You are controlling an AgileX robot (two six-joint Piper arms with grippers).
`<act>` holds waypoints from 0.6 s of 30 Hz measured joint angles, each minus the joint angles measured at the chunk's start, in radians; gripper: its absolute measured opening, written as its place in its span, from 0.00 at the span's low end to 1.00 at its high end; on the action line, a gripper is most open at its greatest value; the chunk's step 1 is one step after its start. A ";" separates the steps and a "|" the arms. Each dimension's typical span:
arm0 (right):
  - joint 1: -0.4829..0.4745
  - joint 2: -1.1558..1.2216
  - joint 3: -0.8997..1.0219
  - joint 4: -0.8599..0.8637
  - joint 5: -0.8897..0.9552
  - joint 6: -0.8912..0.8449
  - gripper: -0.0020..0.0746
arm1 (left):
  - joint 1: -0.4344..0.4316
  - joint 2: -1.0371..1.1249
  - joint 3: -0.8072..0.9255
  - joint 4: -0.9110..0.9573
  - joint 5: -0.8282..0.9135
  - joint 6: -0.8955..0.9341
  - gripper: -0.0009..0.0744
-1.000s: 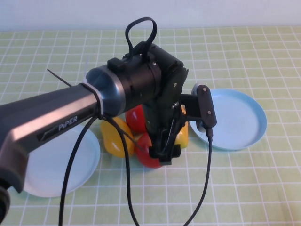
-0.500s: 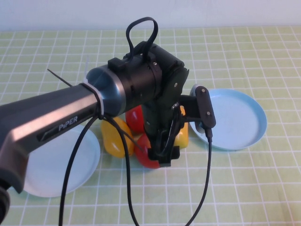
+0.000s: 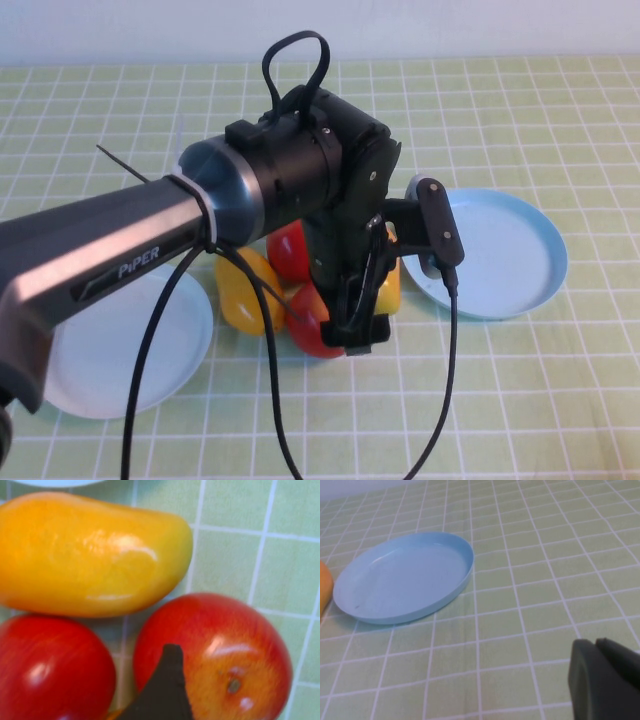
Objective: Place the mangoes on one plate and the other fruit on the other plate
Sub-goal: Put one type of fruit in the left plate
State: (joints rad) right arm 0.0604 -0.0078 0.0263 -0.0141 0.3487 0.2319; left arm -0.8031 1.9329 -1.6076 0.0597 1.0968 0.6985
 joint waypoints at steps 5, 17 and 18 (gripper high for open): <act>0.000 0.000 0.000 0.000 0.000 0.000 0.00 | 0.000 -0.015 -0.002 0.065 0.014 0.000 0.89; 0.000 0.000 0.000 0.000 0.000 0.000 0.01 | 0.000 -0.012 -0.002 0.081 0.014 0.000 0.89; 0.000 0.000 0.000 0.000 0.000 0.000 0.01 | 0.000 -0.007 -0.002 0.081 0.014 0.000 0.89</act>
State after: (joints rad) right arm 0.0604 -0.0078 0.0263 -0.0141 0.3487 0.2319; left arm -0.8031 1.9263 -1.6092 0.1408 1.1106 0.6985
